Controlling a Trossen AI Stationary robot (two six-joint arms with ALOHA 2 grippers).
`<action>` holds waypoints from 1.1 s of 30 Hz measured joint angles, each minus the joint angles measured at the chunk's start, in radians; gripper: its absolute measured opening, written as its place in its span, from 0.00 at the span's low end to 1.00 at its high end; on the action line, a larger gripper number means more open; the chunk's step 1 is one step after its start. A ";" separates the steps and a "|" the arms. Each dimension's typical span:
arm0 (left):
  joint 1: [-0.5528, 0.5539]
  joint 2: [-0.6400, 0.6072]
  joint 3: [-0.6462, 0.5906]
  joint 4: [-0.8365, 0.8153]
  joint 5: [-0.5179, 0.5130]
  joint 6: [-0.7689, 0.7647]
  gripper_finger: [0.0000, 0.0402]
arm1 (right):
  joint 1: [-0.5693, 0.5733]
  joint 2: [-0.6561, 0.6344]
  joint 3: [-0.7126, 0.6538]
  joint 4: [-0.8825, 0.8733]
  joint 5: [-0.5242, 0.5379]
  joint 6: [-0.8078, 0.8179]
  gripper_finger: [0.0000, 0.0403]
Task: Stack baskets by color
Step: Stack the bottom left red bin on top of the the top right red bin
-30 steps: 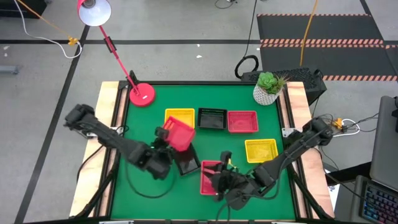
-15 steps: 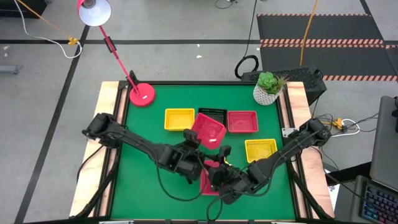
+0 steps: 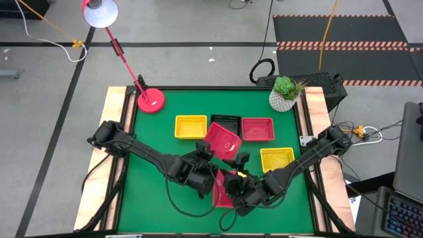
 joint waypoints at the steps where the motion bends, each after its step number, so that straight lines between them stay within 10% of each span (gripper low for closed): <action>1: -0.001 0.000 0.000 0.004 0.002 0.002 0.05 | 0.000 0.000 0.000 -0.006 -0.001 0.000 0.45; 33: -0.049 0.000 -0.002 0.156 0.023 0.165 0.04 | -0.023 -0.001 0.001 -0.135 -0.118 0.091 0.15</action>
